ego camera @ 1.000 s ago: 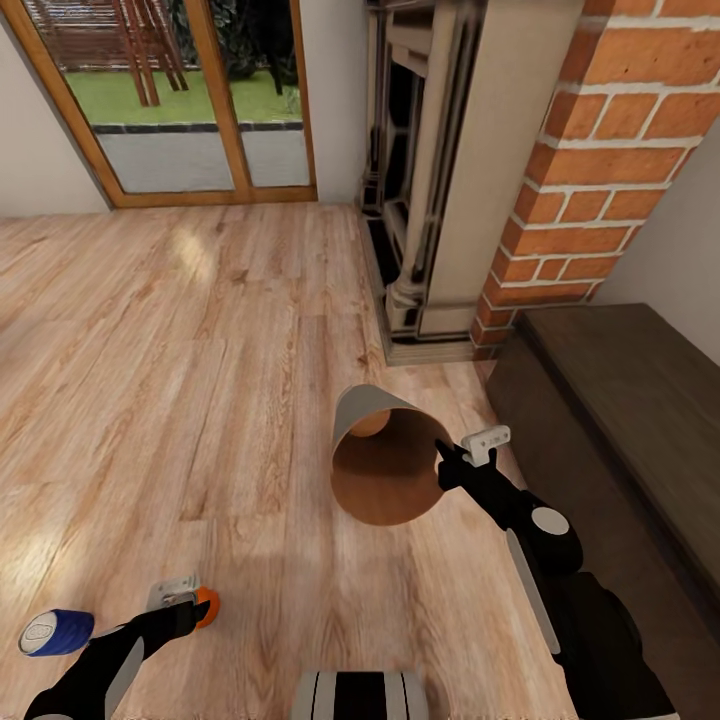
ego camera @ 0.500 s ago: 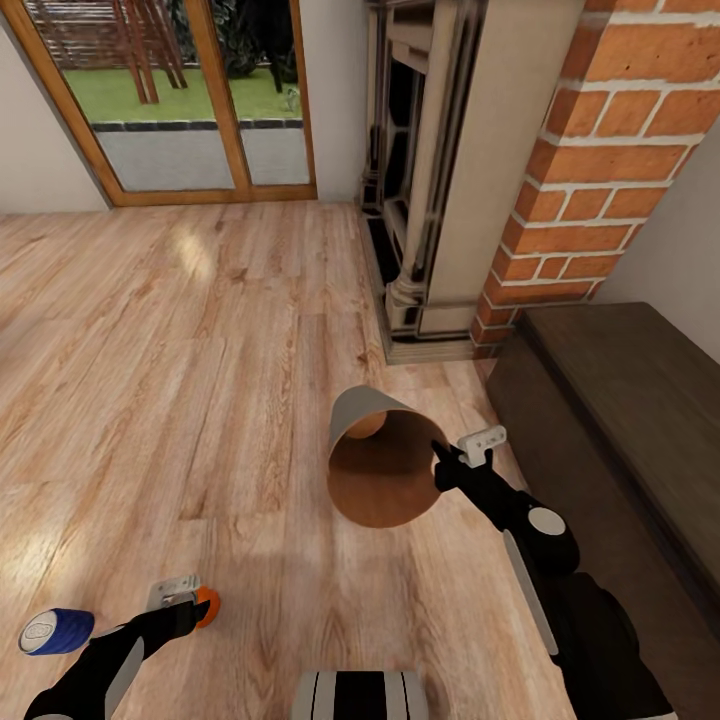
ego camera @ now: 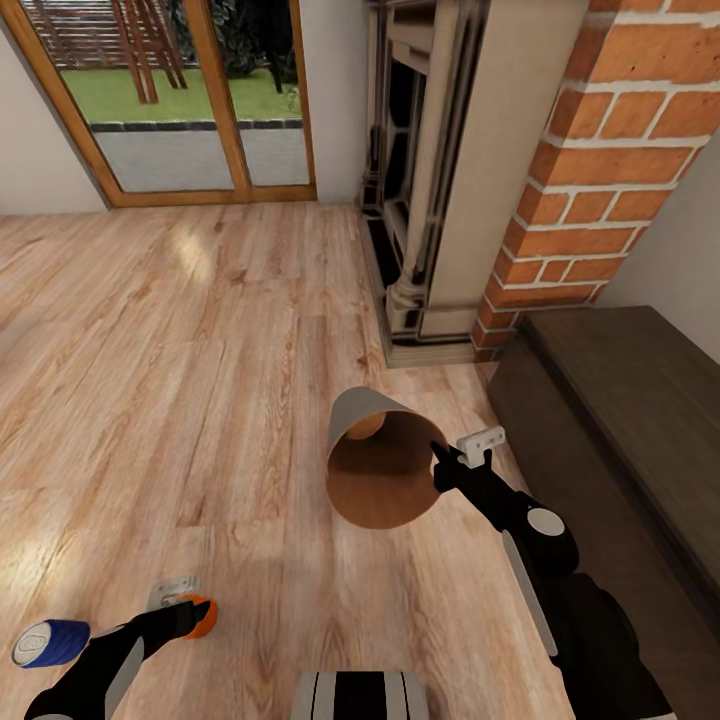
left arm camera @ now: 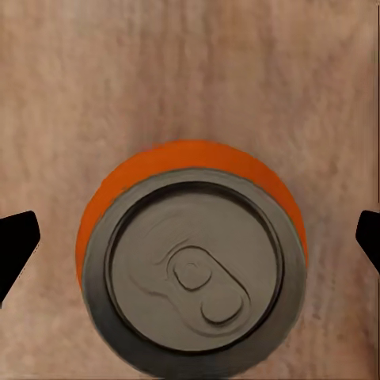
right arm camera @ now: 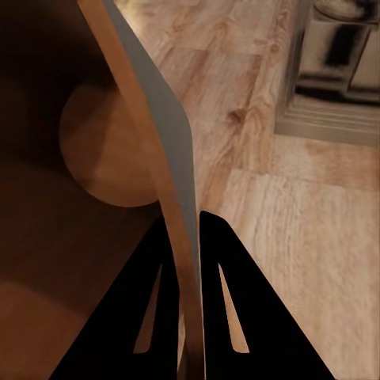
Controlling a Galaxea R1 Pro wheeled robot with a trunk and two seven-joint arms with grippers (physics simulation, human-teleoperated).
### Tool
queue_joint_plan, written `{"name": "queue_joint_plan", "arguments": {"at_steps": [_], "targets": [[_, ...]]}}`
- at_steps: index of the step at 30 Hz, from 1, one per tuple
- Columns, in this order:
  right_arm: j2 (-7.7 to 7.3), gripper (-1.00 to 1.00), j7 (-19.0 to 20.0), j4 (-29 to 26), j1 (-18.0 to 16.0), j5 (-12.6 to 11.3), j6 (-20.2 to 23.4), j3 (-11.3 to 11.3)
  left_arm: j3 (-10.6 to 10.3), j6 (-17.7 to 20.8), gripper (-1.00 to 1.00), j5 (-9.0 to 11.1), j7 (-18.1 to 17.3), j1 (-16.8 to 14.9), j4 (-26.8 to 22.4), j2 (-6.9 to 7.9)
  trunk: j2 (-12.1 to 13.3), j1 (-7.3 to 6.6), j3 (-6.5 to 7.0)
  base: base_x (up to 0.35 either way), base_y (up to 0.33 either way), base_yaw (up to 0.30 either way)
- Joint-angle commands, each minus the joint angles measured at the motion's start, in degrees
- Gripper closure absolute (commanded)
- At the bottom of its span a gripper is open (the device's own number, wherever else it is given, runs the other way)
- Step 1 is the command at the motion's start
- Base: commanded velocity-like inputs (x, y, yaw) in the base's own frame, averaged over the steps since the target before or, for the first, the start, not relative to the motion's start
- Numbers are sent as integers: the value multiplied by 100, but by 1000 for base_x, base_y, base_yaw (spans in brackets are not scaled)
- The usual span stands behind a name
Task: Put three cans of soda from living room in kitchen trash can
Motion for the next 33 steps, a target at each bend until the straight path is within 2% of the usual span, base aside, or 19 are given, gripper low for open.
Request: {"name": "queue_joint_plan", "arguments": {"at_steps": [1, 18, 22, 28, 33], "targets": [[1, 100, 46, -7, -1, -75, 9, 0, -1, -1, -100, 1, 2, 0, -3, 0, 0, -1, 1, 81, 0, 0], [0, 100, 32, 40, -1, -75, 9, 45, -2, -2, -100, 4, 1, 0, 0, 0, -2, 2, -22, 19, 0, 0], [-6, 100, -180, 44, -1, -78, 9, 115, -2, -2, -100, 4, 2, 0, 0, 0, -7, 12, -110, 0, 0, 0], [-12, 100, -369, 51, -1, -82, 9, 276, -2, -2, -100, 4, 2, 0, 0, 0, -7, 12, -110, 0, 0, 0], [-12, 100, -403, 53, -1, -83, 9, 310, -1, -2, -100, 2, 4, 0, 0, 0, -7, 12, -110, 0, 0, 0]]}}
